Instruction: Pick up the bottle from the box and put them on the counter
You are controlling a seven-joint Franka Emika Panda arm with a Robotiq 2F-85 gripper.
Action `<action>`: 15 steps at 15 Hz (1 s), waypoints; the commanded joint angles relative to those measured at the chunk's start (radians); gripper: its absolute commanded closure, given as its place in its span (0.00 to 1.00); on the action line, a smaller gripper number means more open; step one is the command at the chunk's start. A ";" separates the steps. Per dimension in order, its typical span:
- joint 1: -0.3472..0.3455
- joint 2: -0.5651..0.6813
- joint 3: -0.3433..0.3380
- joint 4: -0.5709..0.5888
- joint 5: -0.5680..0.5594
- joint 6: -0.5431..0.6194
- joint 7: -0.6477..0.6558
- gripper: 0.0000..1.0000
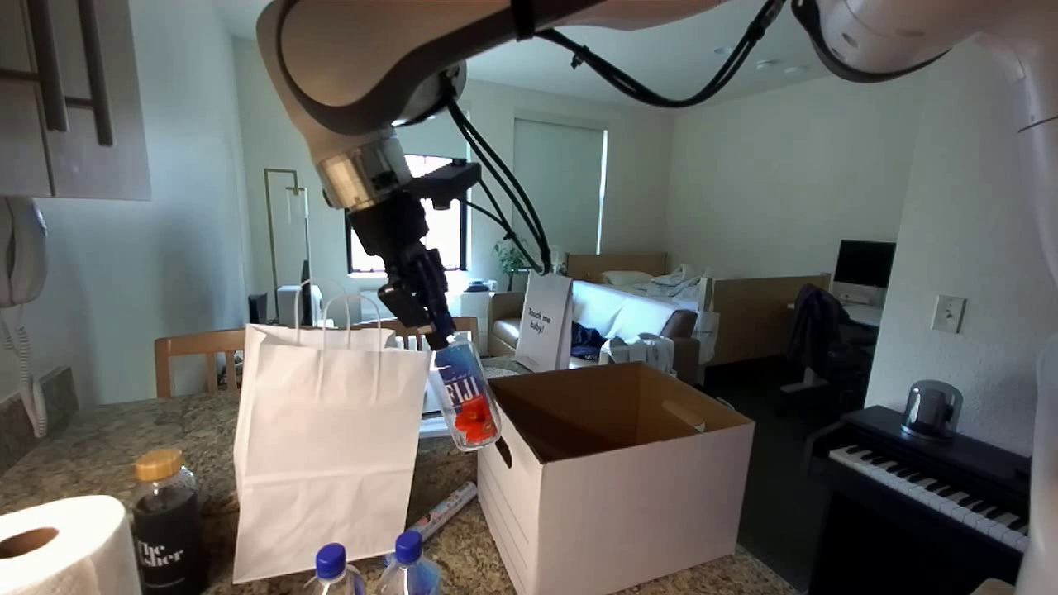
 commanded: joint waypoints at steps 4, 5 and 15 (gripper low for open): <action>-0.057 -0.246 0.033 -0.297 0.141 0.187 -0.131 0.88; -0.052 -0.294 0.038 -0.341 0.151 0.215 -0.140 0.88; 0.066 -0.494 0.119 -0.620 0.304 0.380 -0.171 0.88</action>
